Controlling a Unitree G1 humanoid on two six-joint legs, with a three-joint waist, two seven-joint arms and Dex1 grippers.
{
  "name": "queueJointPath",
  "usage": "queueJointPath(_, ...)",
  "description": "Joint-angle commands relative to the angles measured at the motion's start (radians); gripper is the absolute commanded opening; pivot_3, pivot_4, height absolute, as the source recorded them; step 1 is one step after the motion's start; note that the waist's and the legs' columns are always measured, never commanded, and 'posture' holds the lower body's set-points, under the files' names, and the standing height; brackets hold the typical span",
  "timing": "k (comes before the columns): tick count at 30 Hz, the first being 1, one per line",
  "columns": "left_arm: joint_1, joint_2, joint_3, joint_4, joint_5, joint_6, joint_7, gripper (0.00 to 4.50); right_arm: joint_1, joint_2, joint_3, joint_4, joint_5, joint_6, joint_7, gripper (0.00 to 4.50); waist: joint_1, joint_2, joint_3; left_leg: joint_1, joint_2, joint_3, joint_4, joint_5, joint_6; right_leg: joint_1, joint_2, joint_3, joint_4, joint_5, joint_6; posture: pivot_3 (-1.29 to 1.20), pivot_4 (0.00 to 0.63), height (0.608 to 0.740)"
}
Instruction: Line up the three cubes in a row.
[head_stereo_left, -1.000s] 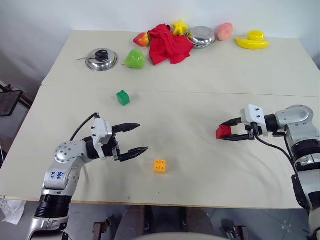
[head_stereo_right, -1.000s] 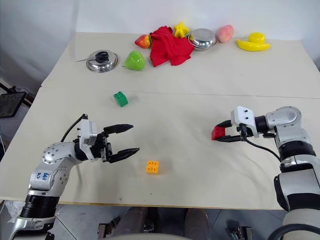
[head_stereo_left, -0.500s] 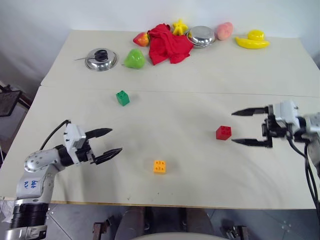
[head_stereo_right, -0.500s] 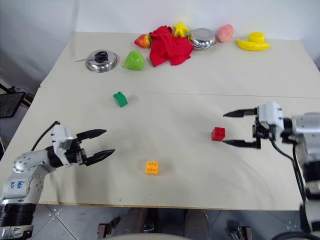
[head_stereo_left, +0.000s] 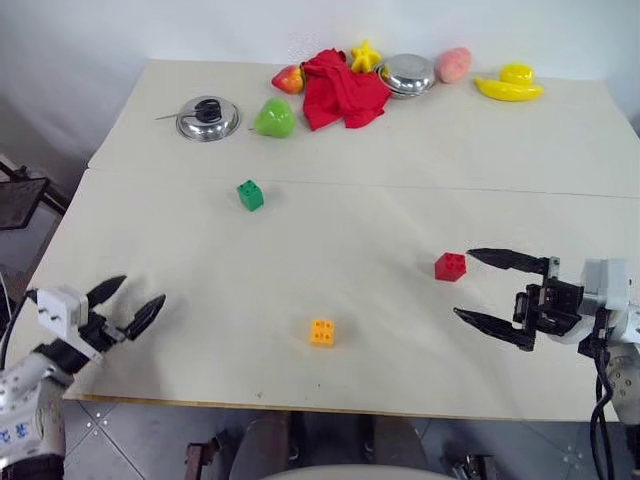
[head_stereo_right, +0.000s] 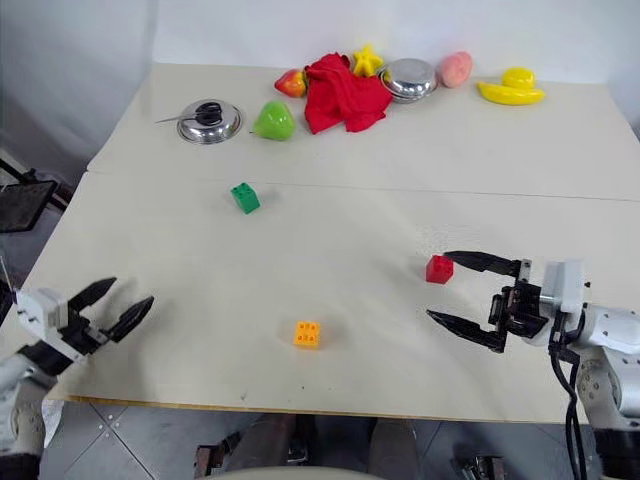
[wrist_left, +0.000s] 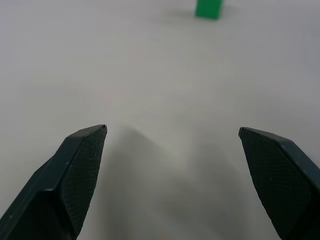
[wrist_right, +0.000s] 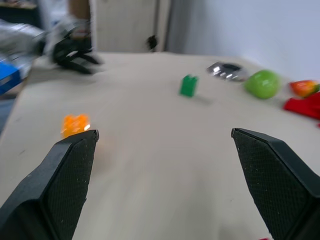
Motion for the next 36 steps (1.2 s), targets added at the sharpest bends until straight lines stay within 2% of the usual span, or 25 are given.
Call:
queueJointPath(1,-0.013,-0.013,0.009,-0.077,-0.027,0.019,0.042,4.5,0.024,0.046,-0.034,-0.05,-0.01,-0.03,-0.019,4.46,0.011,-0.001,-0.001,0.0,0.0,0.0,0.0,0.0,0.0,0.0,0.0,0.0,0.0,0.0,0.0,0.0,0.15,0.74)
queueJointPath(5,-0.083,-0.025,-0.074,-0.13,-0.038,0.112,0.047,4.5,0.024,0.062,-0.03,-0.046,-0.047,-0.036,-0.022,4.46,0.019,-0.001,-0.001,0.0,0.0,0.001,0.0,0.0,0.001,0.0,0.0,0.001,0.0,0.002,-0.002,0.0,0.15,0.74)
queueJointPath(10,-0.382,-0.04,-0.212,-0.016,0.032,0.173,0.085,4.5,0.033,0.075,-0.042,-0.025,-0.074,-0.05,-0.023,4.46,0.024,-0.002,-0.001,0.0,-0.001,0.0,0.0,0.001,0.001,0.0,0.001,0.0,0.001,0.002,-0.003,0.0,0.15,0.74)
queueJointPath(16,-0.716,-0.075,-0.319,0.327,0.146,0.145,0.116,4.5,0.04,0.099,-0.039,-0.043,-0.09,-0.051,-0.045,4.46,0.012,-0.003,-0.002,0.001,-0.001,0.005,0.0,0.001,0.002,-0.001,0.003,-0.001,0.001,0.003,-0.002,0.0,0.15,0.74)
queueJointPath(23,-0.98,-0.102,-0.378,0.737,0.257,-0.006,0.104,4.5,0.056,0.124,-0.035,-0.083,-0.104,-0.042,-0.078,4.46,0.016,-0.006,0.0,0.0,-0.002,0.009,0.0,0.002,0.001,-0.001,0.004,-0.001,0.0,0.003,-0.002,0.0,0.15,0.74)
queueJointPath(29,-1.108,-0.134,-0.385,0.955,0.315,-0.093,0.118,4.5,0.08,0.148,-0.033,-0.109,-0.114,-0.045,-0.11,4.46,0.017,-0.007,0.0,0.0,-0.001,0.013,0.0,0.001,0.001,-0.001,0.004,-0.001,0.0,0.003,-0.002,0.0,0.15,0.74)
queueJointPath(36,-1.164,-0.175,-0.4,1.053,0.378,-0.145,0.123,4.5,0.085,0.164,-0.028,-0.133,-0.123,-0.043,-0.14,4.46,0.018,-0.008,0.001,0.0,-0.001,0.014,0.0,0.001,0.001,-0.002,0.004,-0.001,0.0,0.003,-0.002,0.0,0.15,0.74)
